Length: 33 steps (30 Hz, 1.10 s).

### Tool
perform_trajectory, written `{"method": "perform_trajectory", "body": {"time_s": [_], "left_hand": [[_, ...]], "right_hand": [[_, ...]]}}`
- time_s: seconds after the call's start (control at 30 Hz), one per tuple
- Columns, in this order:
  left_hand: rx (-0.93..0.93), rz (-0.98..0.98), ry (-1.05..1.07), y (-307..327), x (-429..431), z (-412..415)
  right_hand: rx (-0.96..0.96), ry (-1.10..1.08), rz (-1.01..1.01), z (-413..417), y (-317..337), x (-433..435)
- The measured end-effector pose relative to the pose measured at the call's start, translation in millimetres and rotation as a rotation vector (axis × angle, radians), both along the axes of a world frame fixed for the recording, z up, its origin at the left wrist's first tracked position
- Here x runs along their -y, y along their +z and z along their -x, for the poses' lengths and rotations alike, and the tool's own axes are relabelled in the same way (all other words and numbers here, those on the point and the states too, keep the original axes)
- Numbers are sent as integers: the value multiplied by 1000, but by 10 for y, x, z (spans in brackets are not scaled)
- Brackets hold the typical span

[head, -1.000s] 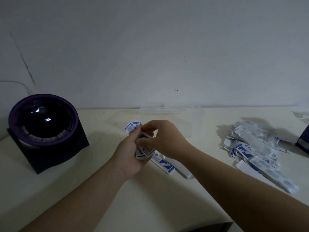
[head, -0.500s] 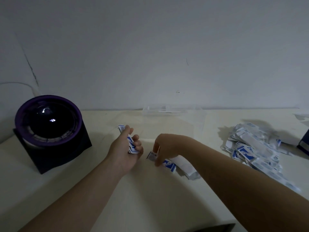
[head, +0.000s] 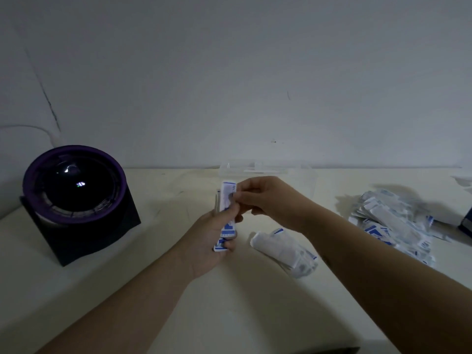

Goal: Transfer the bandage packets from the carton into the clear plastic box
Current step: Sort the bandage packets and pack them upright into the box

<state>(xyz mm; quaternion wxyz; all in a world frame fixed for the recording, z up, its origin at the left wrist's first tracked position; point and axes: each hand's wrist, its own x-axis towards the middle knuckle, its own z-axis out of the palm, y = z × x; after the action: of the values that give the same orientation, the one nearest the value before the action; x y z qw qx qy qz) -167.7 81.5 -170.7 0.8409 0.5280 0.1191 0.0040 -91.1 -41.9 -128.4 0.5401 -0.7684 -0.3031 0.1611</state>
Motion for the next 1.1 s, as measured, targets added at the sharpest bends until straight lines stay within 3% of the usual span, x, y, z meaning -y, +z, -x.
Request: {"method": "perform_trajectory", "body": {"time_s": [0.07,0.13,0.23,0.37,0.73,0.87,0.97,1.1], "left_hand": [[-14,28,64,-26,-22,-19],[-17,60,112,-59,-89,-51],[-8,102,144,-101,-141,-96],[-16,122,131,-111,-102,-84],[-31,172,123,-114,-101,-62],[-34,196,122,-115,-94,-64],[-42,196,107,-112,-67,-55],[-46,193,58,-100,-7,-41]], "right_hand": [[151,-69,132,-9,92,99],[354,-32,487,-13,148,208],[454,101,996,72,32,290],[458,96,1117,79,-125,347],[69,27,922,-80,-132,507],[-238,-32,626,-158,-162,646],[-436,-66,251,-151,-133,717],[-669,91,-149,-62,-134,754]]}}
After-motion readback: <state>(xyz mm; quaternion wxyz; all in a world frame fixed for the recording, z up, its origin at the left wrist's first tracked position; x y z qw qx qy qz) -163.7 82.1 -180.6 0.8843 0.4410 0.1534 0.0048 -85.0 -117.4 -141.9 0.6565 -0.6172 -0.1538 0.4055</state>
